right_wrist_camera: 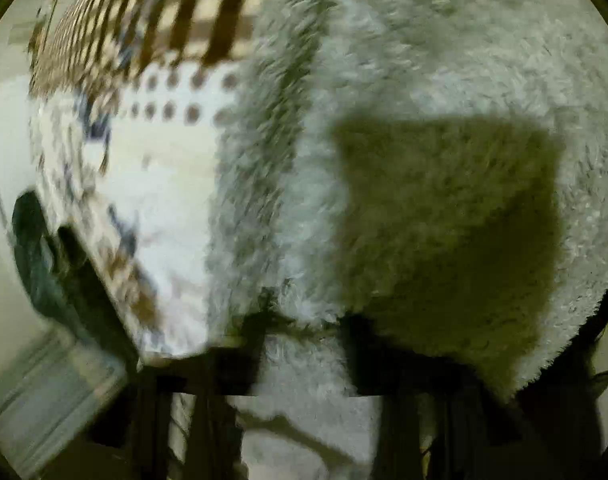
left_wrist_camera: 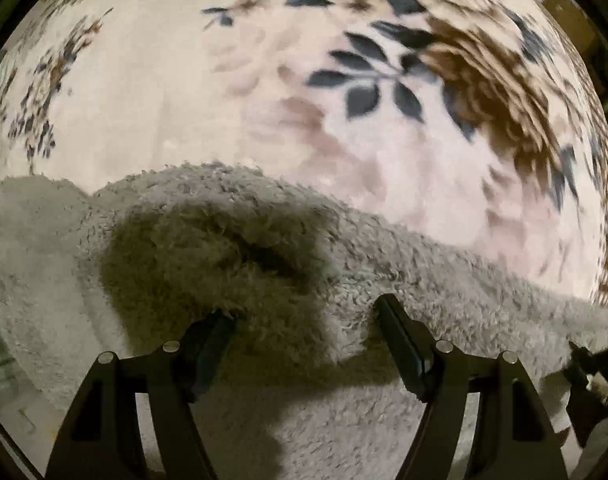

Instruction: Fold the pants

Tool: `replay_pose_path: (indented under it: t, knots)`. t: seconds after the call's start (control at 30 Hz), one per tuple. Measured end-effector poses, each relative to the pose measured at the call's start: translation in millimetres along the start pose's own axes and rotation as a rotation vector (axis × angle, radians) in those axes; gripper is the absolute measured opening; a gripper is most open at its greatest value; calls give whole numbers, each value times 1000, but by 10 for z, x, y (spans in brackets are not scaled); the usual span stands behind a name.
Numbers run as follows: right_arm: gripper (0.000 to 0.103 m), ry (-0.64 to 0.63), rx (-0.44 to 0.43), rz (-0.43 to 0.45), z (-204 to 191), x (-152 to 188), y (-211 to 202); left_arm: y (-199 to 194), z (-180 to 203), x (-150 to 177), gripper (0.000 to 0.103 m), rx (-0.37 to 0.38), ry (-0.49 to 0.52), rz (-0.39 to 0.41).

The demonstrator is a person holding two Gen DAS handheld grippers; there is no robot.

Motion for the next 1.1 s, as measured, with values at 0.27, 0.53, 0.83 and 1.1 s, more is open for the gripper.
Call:
replay_pose_path:
  t: [0.27, 0.53, 0.83, 1.1]
  knots:
    - [9, -137, -36, 132, -462, 109, -292, -170, -394, 54, 71, 18, -8, 13]
    - [56, -248, -176, 6, -173, 15, -429, -612, -392, 321, 71, 9, 105, 76]
    - [59, -387, 39, 357, 525, -1153, -1565, -454, 269, 653, 71, 36, 227, 37]
    - [7, -664, 222, 275, 170, -1723, -1099, -33, 576, 324, 71, -16, 242, 10]
Point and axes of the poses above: each gripper's, at about its wrist camera, not at the fingertips, and y roughly the way its jaws point, z to its right, x to its underside, the point moved 1 cm from there along y, roughly the way its jaws point, and after that the axes turned 7 degrees about z, right-handed, at the moved point
